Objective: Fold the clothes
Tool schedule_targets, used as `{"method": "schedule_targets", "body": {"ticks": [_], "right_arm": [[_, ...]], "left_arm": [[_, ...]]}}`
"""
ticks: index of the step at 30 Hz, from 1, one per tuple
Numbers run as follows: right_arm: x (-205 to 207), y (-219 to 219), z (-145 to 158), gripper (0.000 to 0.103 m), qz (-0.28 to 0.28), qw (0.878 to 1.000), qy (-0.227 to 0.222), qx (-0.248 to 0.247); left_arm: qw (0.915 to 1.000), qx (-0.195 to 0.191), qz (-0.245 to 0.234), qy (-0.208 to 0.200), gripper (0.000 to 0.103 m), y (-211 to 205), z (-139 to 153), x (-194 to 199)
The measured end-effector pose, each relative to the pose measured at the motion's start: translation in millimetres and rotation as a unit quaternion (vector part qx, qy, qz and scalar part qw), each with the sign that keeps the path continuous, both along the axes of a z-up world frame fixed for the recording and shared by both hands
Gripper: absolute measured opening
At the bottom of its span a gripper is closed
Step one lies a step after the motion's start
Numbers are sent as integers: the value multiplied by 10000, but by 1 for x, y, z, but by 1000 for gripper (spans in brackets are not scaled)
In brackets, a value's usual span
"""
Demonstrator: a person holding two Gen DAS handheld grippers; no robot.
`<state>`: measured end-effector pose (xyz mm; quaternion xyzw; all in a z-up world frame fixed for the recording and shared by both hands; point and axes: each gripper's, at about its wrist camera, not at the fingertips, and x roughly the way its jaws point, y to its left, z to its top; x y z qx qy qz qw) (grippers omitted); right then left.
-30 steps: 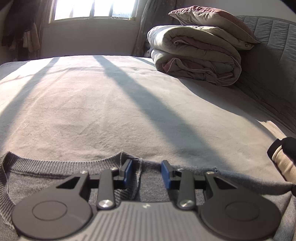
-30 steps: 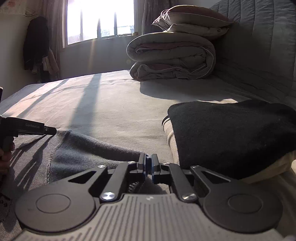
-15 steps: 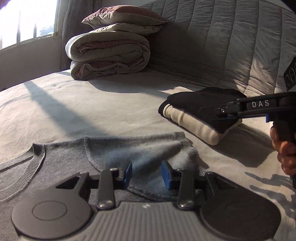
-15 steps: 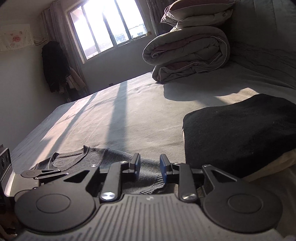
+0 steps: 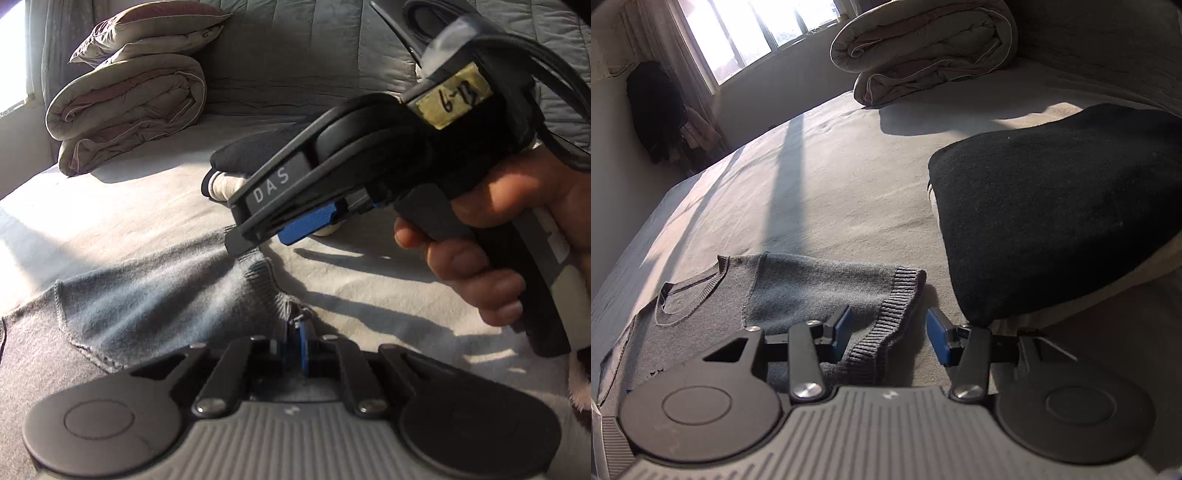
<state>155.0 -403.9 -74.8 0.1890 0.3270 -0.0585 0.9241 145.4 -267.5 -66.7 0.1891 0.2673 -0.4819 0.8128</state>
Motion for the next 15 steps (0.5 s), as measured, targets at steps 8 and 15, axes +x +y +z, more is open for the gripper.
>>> {"method": "schedule_targets", "body": {"ticks": [8,15], "right_arm": [[2,1,-18,2,-333,9944,-690,-728],[7,-1,-19,1,-242,9944,-670,-775]], "left_arm": [[9935,-963,164,577,4,6,5,12],[9877,-925,299,1222,10,0,-5,27]]}}
